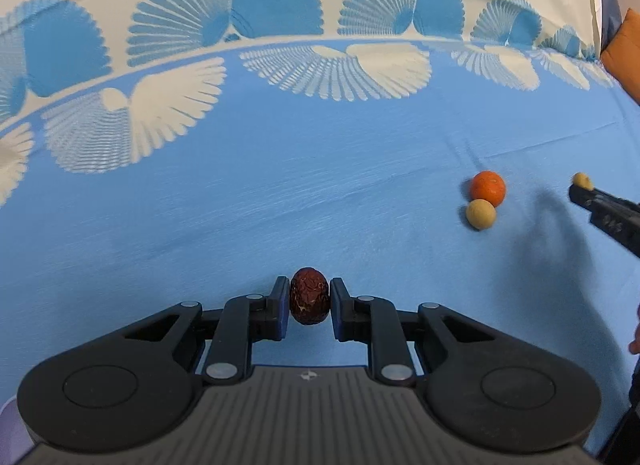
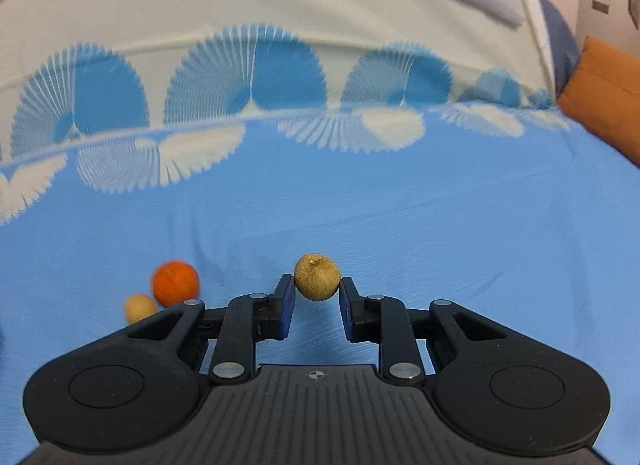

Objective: Organize fruits

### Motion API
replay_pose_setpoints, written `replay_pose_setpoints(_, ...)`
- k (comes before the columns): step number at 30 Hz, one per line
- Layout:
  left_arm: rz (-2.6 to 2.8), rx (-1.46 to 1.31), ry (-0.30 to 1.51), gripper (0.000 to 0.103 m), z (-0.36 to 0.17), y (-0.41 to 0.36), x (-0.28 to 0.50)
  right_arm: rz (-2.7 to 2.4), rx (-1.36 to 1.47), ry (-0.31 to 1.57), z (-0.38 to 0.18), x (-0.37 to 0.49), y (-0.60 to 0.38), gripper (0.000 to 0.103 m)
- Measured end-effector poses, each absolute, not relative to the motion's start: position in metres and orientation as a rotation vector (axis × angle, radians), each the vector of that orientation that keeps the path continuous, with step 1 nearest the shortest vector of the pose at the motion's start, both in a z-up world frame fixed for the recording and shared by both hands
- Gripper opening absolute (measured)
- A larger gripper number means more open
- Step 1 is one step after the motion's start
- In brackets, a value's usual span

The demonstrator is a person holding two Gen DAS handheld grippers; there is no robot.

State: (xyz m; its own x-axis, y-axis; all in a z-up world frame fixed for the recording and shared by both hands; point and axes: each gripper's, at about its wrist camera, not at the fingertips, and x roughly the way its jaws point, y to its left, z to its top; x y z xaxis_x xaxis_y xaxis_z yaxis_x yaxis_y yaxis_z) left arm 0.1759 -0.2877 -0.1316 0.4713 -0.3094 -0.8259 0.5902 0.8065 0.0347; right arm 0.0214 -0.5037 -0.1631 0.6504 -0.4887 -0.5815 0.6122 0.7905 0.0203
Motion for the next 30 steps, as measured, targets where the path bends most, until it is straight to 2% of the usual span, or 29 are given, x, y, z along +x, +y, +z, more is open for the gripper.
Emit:
replay_pose_setpoints(19,-0.427,0.211,0.817,0.023,0.003,-0.145,0.069,-0.345,0.151,0.377,-0.020,-0.079,-0.353,0.025)
replay_pose_setpoints(30,-0.375,0.143,0.823,0.023,0.025,-0.054,-0.009,-0.081,0.093,0.448,-0.007,-0.132,-0.234,0.026)
